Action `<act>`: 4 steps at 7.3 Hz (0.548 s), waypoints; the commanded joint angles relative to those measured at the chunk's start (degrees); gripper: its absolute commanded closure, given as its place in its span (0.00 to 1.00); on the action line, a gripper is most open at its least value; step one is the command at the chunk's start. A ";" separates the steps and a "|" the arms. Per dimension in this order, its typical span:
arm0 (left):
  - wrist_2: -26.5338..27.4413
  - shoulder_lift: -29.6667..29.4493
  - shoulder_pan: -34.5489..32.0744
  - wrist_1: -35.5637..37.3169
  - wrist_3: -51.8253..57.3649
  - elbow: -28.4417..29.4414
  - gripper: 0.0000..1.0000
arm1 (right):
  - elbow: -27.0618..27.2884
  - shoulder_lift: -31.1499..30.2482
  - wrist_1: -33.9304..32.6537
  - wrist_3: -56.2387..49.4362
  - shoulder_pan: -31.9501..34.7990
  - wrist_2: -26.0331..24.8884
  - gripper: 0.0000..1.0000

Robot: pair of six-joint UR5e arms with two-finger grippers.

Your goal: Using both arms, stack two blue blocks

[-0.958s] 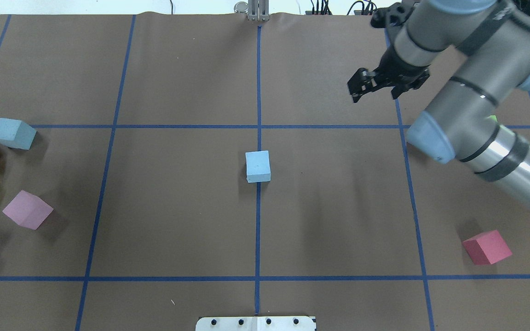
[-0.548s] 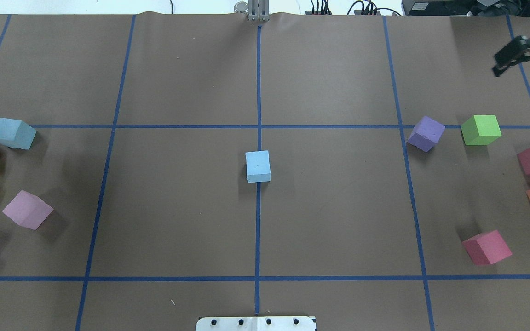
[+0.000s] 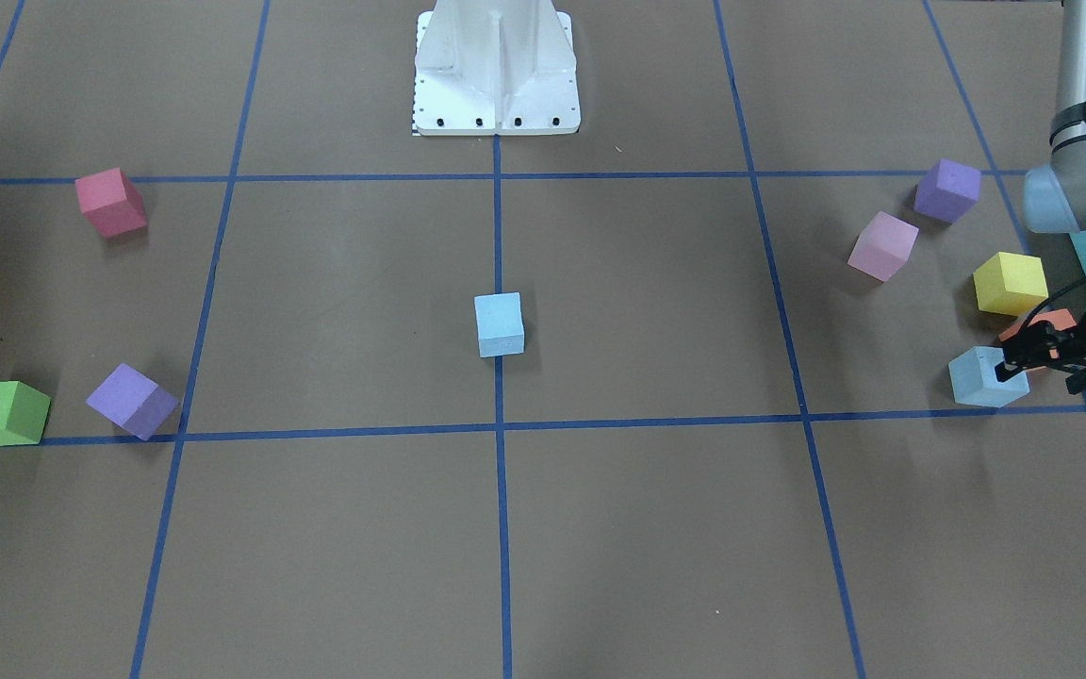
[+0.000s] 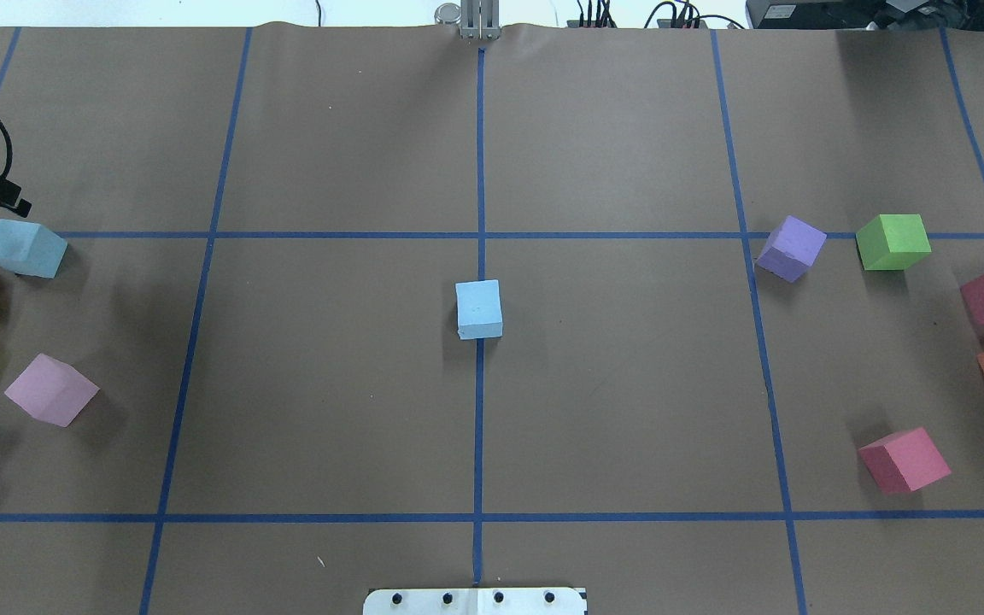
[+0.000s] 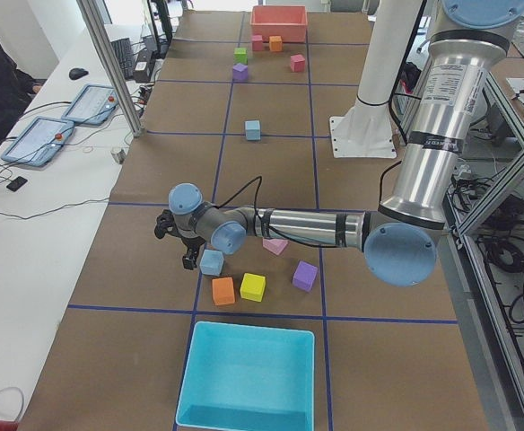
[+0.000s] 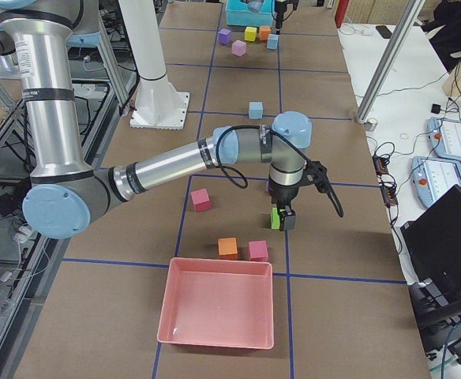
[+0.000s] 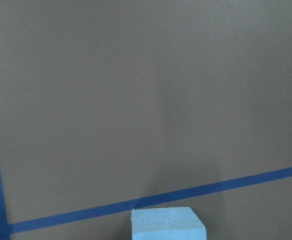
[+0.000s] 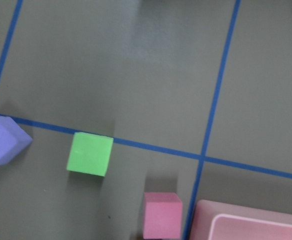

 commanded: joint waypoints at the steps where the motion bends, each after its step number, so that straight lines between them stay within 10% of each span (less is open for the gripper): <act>1: 0.56 -0.33 0.91 -4.24 -0.11 3.71 0.02 | -0.54 -4.18 -0.03 -4.26 4.70 0.30 0.00; 4: 3.37 -0.24 3.00 -7.77 -4.37 5.06 0.02 | -0.36 -5.08 -0.03 -4.35 6.03 0.30 0.00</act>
